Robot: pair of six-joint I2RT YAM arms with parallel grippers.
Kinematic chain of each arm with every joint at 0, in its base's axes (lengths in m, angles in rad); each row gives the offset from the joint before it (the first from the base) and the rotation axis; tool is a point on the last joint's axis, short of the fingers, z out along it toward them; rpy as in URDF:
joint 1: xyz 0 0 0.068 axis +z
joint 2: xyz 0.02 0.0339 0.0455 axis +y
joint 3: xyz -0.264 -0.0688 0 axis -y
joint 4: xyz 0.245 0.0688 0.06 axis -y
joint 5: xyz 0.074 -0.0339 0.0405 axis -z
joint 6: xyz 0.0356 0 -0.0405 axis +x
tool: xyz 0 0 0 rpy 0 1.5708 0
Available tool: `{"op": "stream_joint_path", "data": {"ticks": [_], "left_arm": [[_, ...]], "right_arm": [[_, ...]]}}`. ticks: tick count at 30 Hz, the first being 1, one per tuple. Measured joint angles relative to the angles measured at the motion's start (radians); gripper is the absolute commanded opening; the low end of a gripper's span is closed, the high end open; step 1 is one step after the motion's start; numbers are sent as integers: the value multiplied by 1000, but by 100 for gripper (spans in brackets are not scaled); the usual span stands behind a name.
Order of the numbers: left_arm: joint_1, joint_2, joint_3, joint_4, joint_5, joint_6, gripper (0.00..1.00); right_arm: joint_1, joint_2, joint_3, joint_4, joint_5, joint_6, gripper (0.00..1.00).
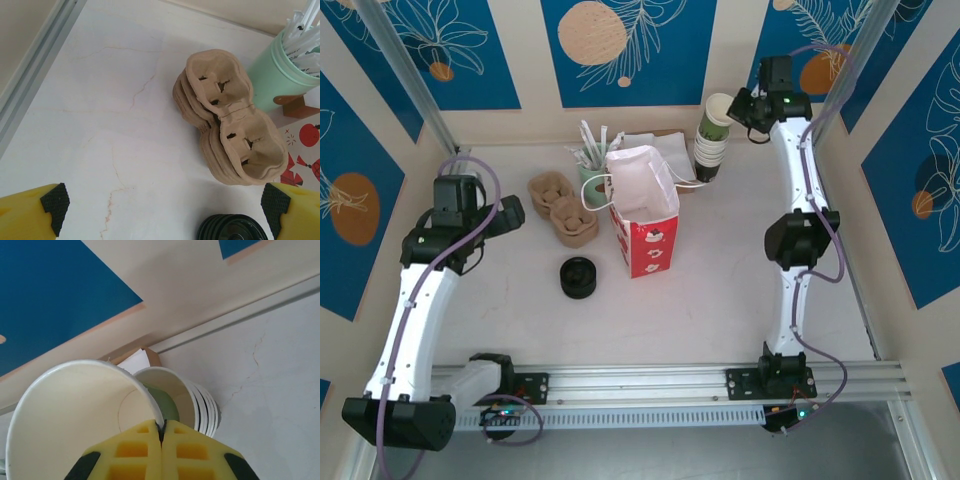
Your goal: Pack the takeout coffee
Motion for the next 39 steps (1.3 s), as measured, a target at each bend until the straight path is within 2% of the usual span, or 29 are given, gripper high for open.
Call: {"op": "stream_joint_path", "data": {"ticks": [9,14,20,28,32,39], "left_arm": [[0,-36,72,-56,20,4,100],[0,-55,77,-82,62,28,100],[0,-64,107,-138,92,94,98],[0,-133,56,-160,209,108,94],[0,-148,-11,-156,274,89,93],[0,-156,-176,-113,344,-2,90]], "right_arm": [[0,-232,8,-41,0,-2,5],[0,-410,-101,-62,-2,-11,5],[2,-668,-417,-85,-1,-27,5],[26,-1059,-1011,-73,1,-16,6],[139,-1226,-1286,-53,58,19,4],[443,-1415,-1663,40,172,151,2]]}}
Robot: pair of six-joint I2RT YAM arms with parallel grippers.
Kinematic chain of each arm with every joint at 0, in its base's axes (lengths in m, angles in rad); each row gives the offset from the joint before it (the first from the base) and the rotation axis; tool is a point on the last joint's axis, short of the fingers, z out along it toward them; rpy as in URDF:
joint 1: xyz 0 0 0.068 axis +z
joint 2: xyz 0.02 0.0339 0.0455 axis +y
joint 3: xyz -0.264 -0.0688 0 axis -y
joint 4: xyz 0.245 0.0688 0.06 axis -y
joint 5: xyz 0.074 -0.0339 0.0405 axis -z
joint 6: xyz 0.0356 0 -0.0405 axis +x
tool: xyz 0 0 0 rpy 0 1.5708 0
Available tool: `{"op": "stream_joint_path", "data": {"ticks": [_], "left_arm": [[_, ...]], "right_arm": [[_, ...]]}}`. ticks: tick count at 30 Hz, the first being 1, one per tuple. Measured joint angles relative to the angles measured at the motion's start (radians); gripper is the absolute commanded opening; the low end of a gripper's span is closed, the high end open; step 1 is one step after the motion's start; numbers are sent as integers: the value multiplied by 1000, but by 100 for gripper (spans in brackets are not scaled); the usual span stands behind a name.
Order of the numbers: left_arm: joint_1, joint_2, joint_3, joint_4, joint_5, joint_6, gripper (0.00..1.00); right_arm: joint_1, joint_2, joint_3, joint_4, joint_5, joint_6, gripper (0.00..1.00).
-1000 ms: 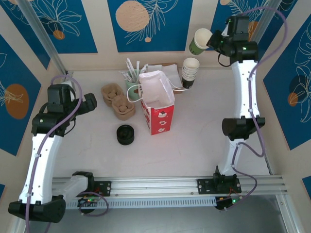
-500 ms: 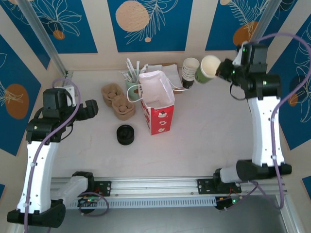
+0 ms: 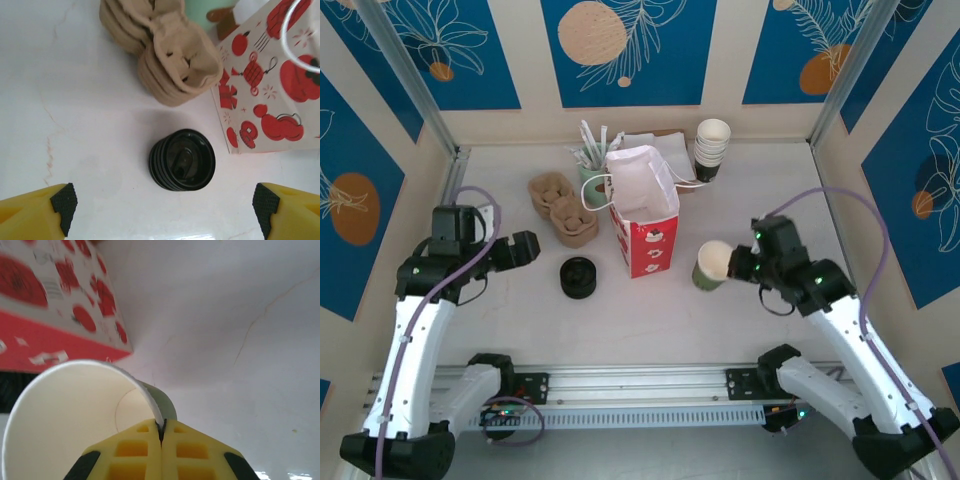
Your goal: Pack the takeout coffee
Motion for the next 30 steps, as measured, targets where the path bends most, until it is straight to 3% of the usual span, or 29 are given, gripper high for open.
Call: {"op": "stream_joint_path", "data": {"ticks": [7,13,17,30], "left_arm": [[0,29,-121,70,37,-107,89],[-6,66,-203,131,50,-156,87],[-22,79,-234,169,49,-177,81],[-160,206,-248,245,-27,-188,77]], "right_arm": [[278,0,-169,110,113,115,2],[414,45,-224,229,171,165,2],[459,98,-236,302,187,173,4],[506,274,-230,426,186,172,5]]}}
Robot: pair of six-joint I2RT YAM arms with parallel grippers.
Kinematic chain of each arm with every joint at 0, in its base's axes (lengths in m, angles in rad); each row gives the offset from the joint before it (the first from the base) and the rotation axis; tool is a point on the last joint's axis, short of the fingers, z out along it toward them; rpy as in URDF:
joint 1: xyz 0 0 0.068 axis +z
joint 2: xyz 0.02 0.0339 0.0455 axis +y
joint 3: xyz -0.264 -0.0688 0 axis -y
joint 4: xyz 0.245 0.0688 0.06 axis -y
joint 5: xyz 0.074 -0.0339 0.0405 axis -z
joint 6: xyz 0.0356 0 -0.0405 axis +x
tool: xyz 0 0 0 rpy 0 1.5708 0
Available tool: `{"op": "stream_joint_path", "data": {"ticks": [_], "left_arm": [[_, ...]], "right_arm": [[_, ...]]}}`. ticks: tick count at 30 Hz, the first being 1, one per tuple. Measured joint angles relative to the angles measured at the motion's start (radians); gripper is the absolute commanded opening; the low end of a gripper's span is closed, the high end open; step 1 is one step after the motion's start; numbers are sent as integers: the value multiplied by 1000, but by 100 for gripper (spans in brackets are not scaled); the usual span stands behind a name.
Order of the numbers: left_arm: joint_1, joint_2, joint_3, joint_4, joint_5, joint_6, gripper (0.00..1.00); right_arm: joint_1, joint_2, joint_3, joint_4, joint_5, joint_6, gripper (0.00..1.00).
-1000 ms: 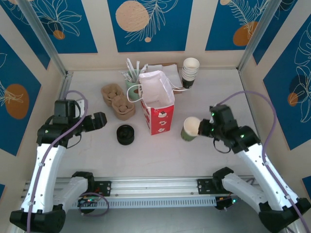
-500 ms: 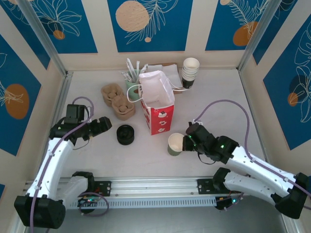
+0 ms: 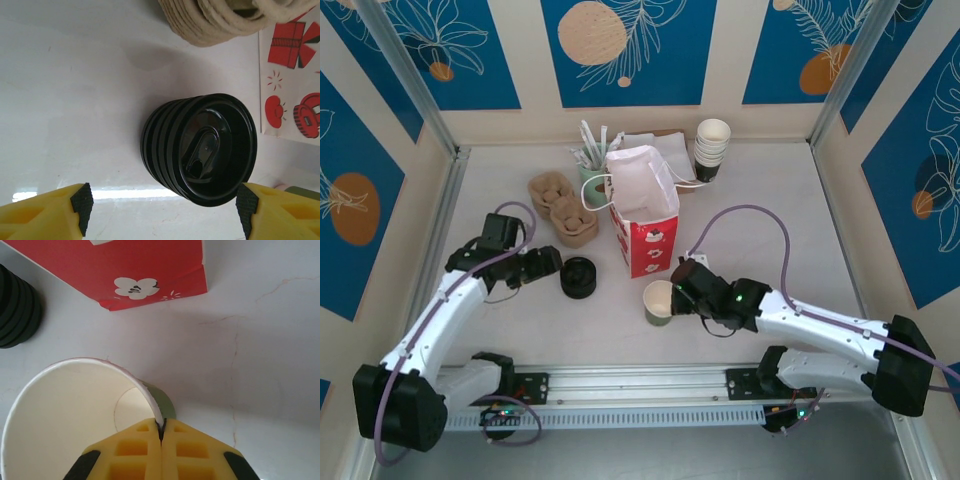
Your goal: Pack the takeout coffee
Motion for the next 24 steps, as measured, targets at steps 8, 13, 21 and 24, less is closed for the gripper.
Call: {"op": "stream_joint_path", "data": {"ticks": [8,13,21,24], "left_arm": [[-27,61,0,27,-37,0,77],[-61,104,3,28,-66,5,76],[-149,196,68,23,-138,45,65],[-173,228,90,19,-171,59,57]], "right_arm": [[15,66,42,13,0,-3,29],[23,69,61,3,-1,-7,46],[23,45,199,-79,2,-15,51],[24,-7,225,-109,10,-23,52]]}}
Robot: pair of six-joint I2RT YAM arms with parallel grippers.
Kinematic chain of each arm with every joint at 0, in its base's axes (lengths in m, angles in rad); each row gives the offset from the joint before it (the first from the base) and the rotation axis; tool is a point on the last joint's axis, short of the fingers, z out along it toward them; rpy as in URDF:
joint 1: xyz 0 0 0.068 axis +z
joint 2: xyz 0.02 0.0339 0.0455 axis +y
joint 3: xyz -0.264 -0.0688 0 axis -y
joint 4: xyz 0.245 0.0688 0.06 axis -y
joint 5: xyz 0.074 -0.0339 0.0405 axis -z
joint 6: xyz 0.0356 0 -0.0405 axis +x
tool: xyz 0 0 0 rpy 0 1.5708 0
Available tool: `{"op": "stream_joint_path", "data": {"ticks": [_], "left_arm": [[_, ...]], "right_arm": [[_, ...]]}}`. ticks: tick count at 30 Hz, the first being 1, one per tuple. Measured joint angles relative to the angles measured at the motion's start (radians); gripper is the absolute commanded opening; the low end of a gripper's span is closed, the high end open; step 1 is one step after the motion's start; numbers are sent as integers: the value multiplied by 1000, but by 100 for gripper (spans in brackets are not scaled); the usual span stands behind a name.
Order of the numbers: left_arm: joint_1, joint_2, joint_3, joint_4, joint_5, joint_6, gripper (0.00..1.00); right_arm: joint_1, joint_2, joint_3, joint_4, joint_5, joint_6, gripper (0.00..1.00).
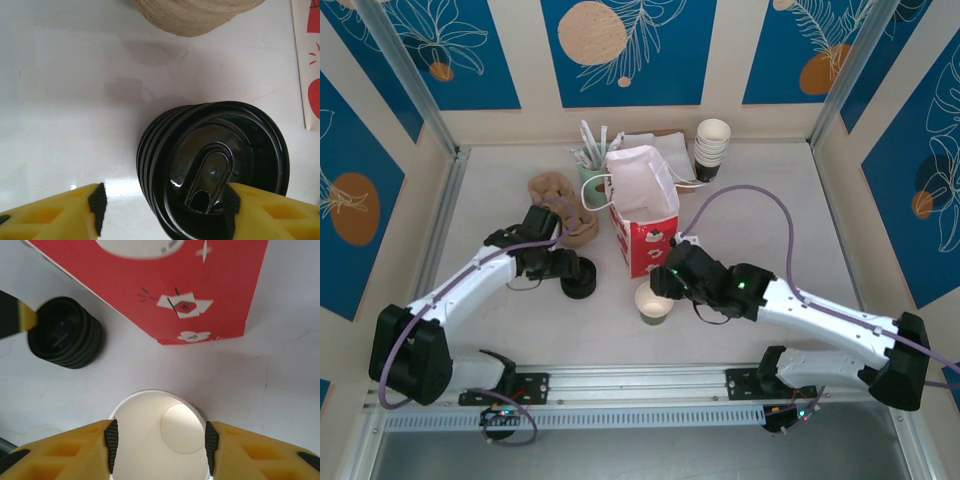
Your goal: Pack the takeout coffee
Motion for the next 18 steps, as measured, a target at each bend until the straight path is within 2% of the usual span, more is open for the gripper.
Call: {"op": "stream_joint_path", "data": {"ticks": [4,12,18], "left_arm": [[-21,43,19,-9,-29,9,46],[-50,97,42,-18,-72,24,32],[-61,113,53,-19,-95,26,25]], "right_arm": [[-1,-72,21,-35,8,-11,52],[-51,-148,27,-81,7,-30,52],[-104,-159,27,-83,-7,-39,52]]}}
